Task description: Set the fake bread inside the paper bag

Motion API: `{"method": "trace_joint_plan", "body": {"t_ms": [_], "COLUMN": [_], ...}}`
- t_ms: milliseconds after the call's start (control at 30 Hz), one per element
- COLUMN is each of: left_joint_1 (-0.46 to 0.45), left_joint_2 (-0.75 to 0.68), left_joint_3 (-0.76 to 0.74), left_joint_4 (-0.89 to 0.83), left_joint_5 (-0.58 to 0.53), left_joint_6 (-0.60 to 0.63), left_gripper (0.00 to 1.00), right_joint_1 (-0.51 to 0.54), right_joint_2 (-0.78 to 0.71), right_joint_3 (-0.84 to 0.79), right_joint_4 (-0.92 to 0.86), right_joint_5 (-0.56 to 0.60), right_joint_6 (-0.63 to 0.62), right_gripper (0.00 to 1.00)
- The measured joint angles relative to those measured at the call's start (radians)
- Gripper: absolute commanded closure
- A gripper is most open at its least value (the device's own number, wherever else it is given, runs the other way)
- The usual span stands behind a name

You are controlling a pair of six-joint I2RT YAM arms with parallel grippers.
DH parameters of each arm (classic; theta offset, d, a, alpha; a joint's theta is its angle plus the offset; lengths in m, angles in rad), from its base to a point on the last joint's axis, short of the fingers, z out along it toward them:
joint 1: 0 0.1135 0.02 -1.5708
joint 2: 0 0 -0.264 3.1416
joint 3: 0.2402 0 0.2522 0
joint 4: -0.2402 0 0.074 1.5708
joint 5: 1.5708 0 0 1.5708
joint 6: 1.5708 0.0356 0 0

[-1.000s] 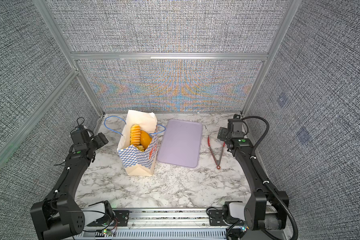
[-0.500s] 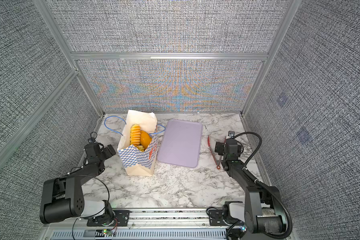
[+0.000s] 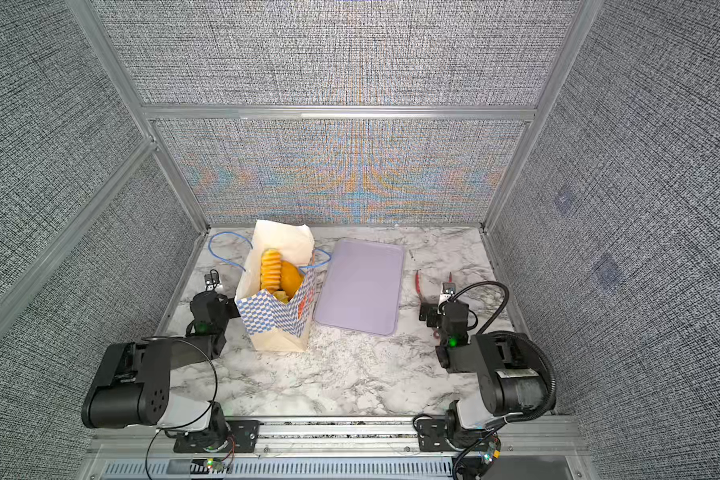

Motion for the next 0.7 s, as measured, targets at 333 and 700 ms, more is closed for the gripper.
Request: {"method": "trace_joint_plan", "body": {"t_ms": [333,700], "left_joint_1": [-0.005,-0.005], "left_joint_2": [0.059,0.072], "left_joint_3": [-0.056,-0.055], "left_joint_4": [0.168,0.235], "left_joint_5": [-0.009,-0.01], "left_joint_6": [0.016,0.02], "left_gripper": [0.01,0.01], "right_joint_1": [0.024,0.033], "right_joint_2": [0.019,0.025], "right_joint_3": [0.075,0.075], "right_joint_4": [-0.094,-0.092], "right_joint_5": [0.037,0.047], "right_joint_6": [-0.005,-0.016], "right_gripper": [0.01,0.01]}}
